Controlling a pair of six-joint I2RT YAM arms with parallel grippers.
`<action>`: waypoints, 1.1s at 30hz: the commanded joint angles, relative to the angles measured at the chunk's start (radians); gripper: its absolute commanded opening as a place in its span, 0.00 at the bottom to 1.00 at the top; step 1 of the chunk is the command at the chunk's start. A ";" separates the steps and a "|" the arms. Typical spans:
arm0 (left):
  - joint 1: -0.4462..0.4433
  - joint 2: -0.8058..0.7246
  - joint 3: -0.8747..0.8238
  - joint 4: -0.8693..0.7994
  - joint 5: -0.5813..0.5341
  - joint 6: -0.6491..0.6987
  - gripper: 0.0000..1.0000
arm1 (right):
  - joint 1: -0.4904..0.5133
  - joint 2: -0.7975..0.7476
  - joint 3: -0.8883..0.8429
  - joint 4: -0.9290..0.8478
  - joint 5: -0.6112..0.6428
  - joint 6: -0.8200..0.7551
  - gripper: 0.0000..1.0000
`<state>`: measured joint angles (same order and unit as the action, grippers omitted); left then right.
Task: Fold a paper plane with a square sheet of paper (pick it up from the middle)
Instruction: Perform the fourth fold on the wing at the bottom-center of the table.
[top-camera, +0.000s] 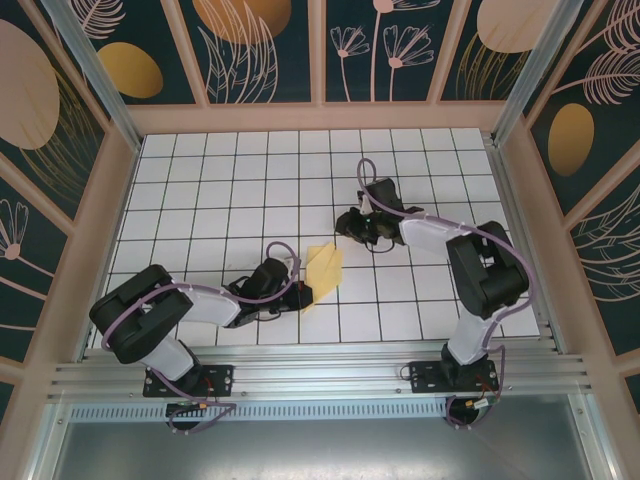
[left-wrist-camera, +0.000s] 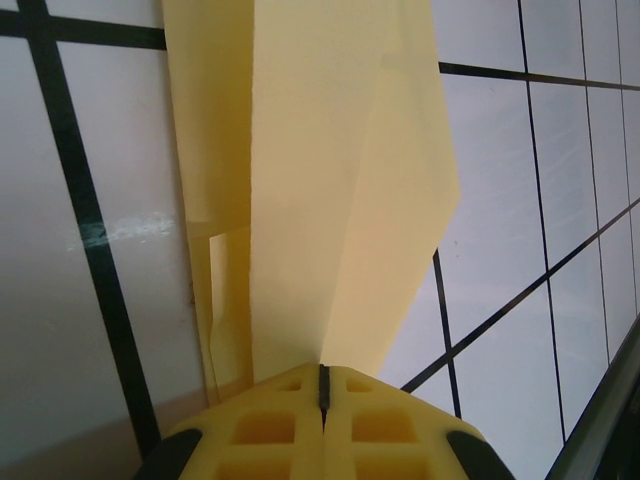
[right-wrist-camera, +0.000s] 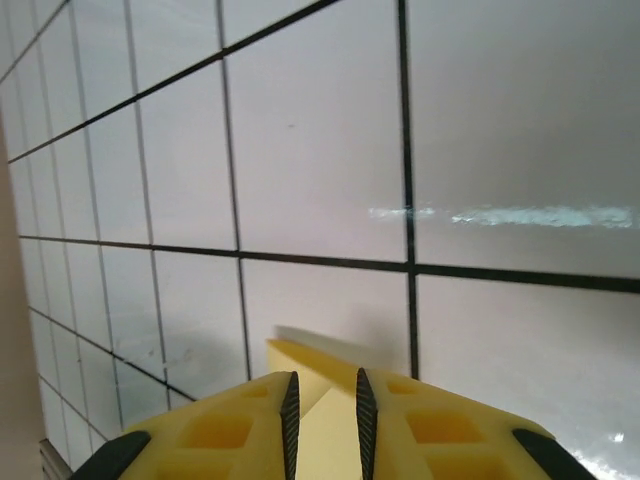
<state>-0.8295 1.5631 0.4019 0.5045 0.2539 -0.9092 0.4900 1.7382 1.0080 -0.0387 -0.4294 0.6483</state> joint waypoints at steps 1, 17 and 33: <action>-0.002 0.009 -0.009 -0.203 -0.001 0.019 0.02 | 0.068 -0.046 -0.059 0.024 -0.024 -0.009 0.26; -0.002 -0.039 0.063 -0.272 -0.005 0.053 0.08 | 0.185 0.172 -0.111 0.154 -0.008 0.080 0.19; -0.001 -0.075 0.130 -0.358 0.078 0.111 0.20 | 0.187 0.185 -0.131 0.153 0.008 0.081 0.18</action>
<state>-0.8303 1.4540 0.5060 0.2134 0.3134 -0.8410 0.6743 1.8694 0.9085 0.1326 -0.4725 0.7311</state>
